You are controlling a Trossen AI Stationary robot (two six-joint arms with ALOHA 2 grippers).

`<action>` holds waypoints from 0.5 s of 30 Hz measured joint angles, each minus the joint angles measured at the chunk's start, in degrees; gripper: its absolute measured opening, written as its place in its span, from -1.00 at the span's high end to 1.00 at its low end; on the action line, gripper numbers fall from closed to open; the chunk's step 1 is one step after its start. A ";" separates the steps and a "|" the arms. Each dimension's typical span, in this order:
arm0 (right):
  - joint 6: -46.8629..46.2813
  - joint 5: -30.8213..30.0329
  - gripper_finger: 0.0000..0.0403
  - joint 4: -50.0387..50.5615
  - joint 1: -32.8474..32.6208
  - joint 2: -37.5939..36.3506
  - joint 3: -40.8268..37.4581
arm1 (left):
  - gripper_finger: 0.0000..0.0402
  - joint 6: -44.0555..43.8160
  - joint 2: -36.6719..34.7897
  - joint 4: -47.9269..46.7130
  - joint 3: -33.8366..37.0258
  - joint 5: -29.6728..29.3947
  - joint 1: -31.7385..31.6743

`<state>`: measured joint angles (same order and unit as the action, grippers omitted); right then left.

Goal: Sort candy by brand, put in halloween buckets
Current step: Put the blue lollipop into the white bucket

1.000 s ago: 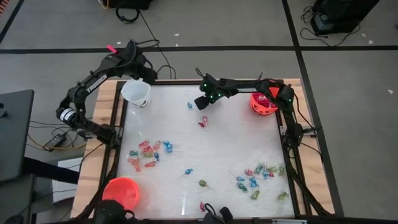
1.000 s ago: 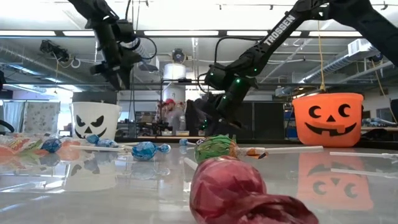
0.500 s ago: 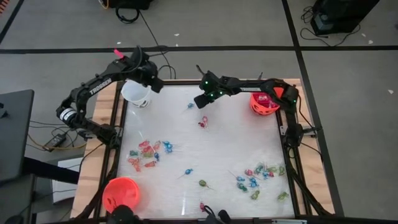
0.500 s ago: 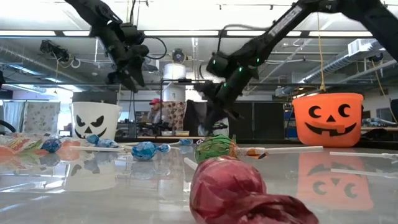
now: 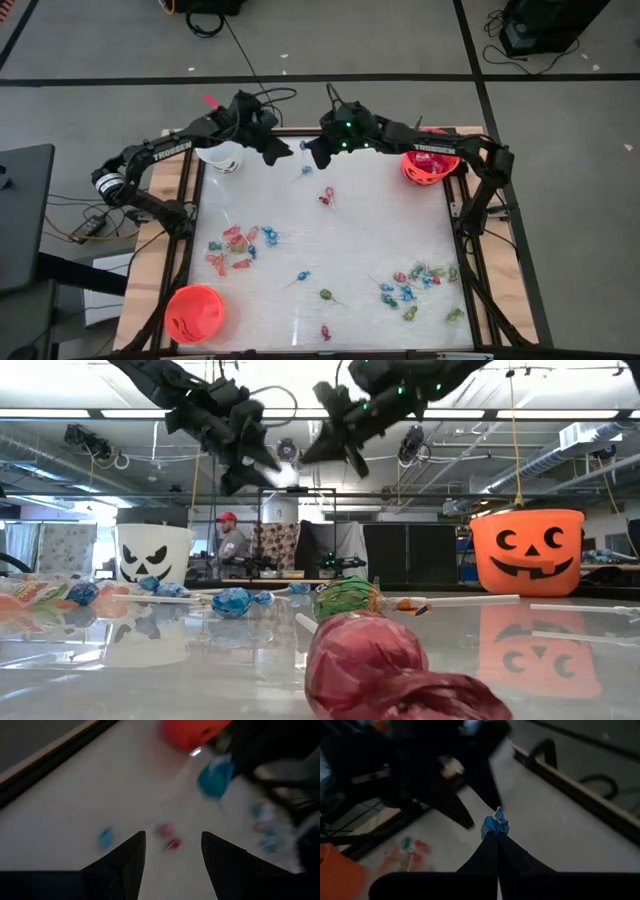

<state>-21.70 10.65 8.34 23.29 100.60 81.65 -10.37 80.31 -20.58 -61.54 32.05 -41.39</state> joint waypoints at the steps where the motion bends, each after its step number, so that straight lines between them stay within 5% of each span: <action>1: 0.98 -0.49 0.99 -0.36 -0.40 -0.54 0.02 | 0.01 -0.76 0.00 2.24 0.00 1.18 0.53; 7: 5.68 -2.24 0.99 -0.65 -2.40 -2.48 0.02 | 0.01 -6.42 0.00 13.60 0.00 3.92 2.51; 15: 5.45 -3.29 0.99 -3.10 -4.03 -2.49 0.00 | 0.02 -6.70 -0.02 15.48 0.00 4.88 4.54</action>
<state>-16.25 7.36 5.24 19.26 98.10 81.65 -17.08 80.29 -5.10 -61.54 36.93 -36.85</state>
